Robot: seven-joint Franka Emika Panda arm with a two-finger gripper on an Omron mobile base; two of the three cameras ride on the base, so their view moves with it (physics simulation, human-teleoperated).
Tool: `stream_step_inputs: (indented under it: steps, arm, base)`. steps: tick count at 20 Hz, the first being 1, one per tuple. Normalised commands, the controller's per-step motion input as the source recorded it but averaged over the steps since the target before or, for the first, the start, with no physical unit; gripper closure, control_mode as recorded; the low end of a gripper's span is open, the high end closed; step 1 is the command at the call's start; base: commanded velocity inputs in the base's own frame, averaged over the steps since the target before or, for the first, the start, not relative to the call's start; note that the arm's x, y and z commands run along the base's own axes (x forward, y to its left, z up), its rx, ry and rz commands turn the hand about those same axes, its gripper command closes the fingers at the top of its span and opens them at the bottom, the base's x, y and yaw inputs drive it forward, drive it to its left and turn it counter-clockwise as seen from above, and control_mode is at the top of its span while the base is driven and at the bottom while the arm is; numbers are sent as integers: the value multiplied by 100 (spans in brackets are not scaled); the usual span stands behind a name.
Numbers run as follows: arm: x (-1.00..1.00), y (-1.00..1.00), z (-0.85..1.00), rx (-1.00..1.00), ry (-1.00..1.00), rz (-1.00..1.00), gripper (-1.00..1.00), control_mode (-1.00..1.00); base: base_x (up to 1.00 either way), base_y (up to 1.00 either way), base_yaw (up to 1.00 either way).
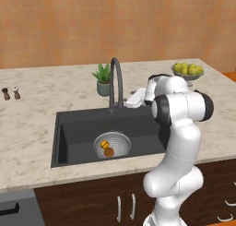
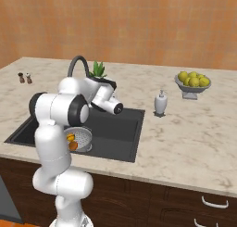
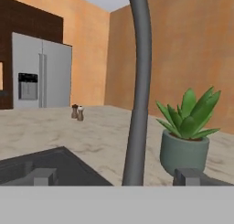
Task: Put the colander in the sink, put the tangerine, orange in the colander, and turn on the sink faucet and pour water over the colander.
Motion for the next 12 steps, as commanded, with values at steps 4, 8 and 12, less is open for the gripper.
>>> stream_step_inputs:
  steps: [4,8,12]
  arm:
    - [45,-6,-25,0,0,0,-100,-100]
    - [43,-5,-32,0,0,0,-100,-100]
    - [40,0,-23,0,0,0,-100,-100]
  base:
    - [0,0,0]
    - [0,0,0]
    - [0,0,0]
